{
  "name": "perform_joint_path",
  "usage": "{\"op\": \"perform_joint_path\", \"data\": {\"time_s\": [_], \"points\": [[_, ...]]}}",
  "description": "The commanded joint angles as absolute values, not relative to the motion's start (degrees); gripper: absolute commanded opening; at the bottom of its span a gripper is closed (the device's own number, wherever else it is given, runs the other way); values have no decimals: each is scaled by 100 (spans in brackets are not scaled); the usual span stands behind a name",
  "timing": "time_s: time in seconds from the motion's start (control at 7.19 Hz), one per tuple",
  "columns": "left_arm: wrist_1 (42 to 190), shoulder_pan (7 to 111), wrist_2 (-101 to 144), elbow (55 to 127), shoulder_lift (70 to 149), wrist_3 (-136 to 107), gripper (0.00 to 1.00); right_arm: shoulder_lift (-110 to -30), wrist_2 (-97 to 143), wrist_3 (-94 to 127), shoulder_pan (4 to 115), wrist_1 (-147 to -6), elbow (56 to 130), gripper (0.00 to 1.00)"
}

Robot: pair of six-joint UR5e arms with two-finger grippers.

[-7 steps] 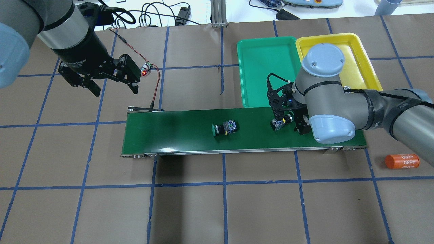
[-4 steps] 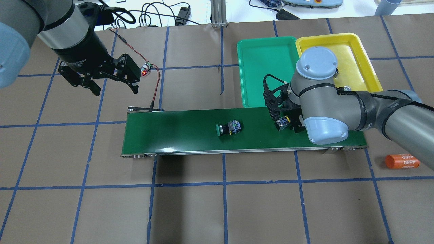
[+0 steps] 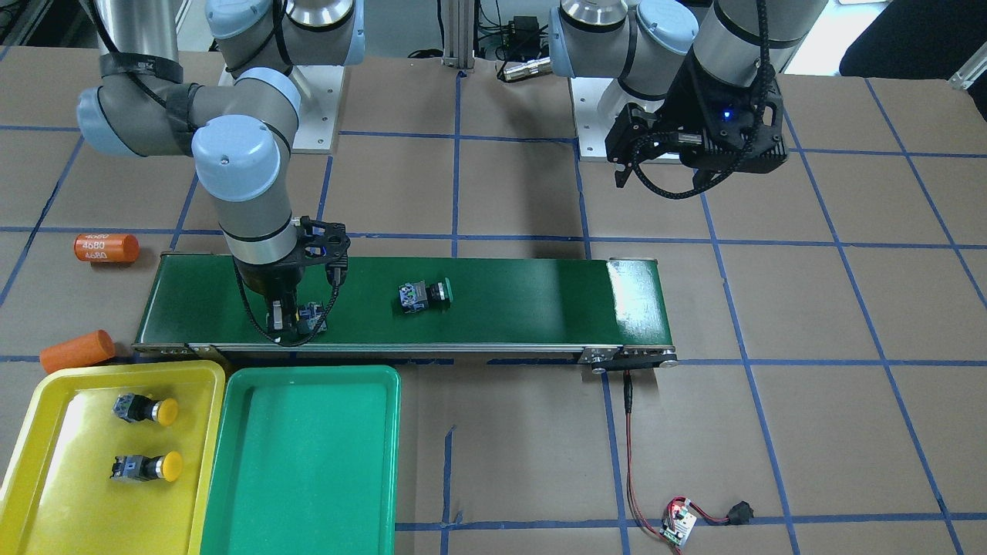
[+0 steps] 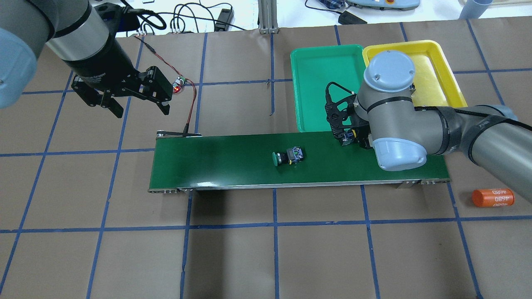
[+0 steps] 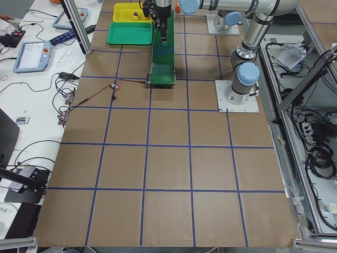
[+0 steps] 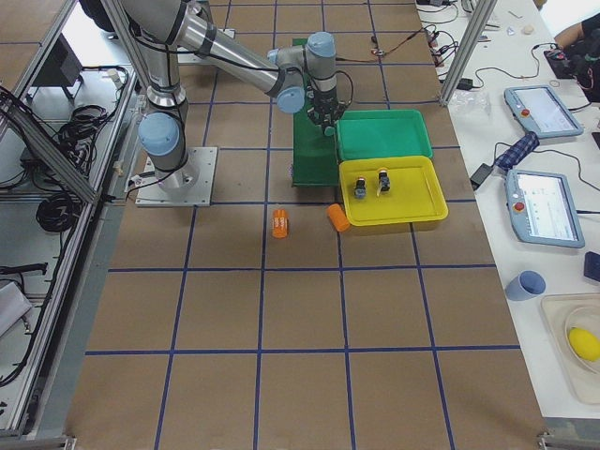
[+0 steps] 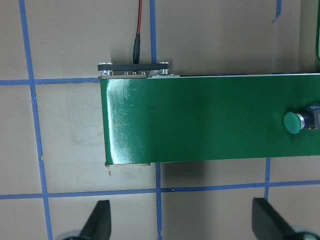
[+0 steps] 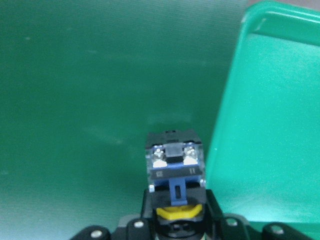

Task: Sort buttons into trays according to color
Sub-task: 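Place the green button in the green tray and open the right gripper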

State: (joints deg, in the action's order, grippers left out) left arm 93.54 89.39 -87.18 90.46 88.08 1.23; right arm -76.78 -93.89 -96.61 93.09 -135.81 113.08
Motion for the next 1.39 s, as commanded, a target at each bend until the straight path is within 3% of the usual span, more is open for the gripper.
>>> {"op": "perform_joint_path", "data": {"time_s": [0.0,0.14,0.42,0.56,0.83,1.25], "points": [[9360,8930,-8710,9061,8789,132,100,-6896,-9395,-9334,9264,-13623,10062,0],[9343,8938,-8710,9035,8867,106,100,-6438,-9396,-9334,9203,-13614,9533,0],[9343,8938,-8719,9044,8903,105,100,-6144,-9317,-9334,8992,-13440,9422,5],[9343,8938,-8719,9053,8869,114,100,-6187,-9299,-9343,8948,-13125,9413,99],[9343,8930,-8719,9088,8851,105,100,-6353,-9282,-9386,8877,-12895,9517,100],[9343,8938,-8719,9062,8859,123,100,-7449,-9255,-9422,8588,-12282,10193,100]]}}
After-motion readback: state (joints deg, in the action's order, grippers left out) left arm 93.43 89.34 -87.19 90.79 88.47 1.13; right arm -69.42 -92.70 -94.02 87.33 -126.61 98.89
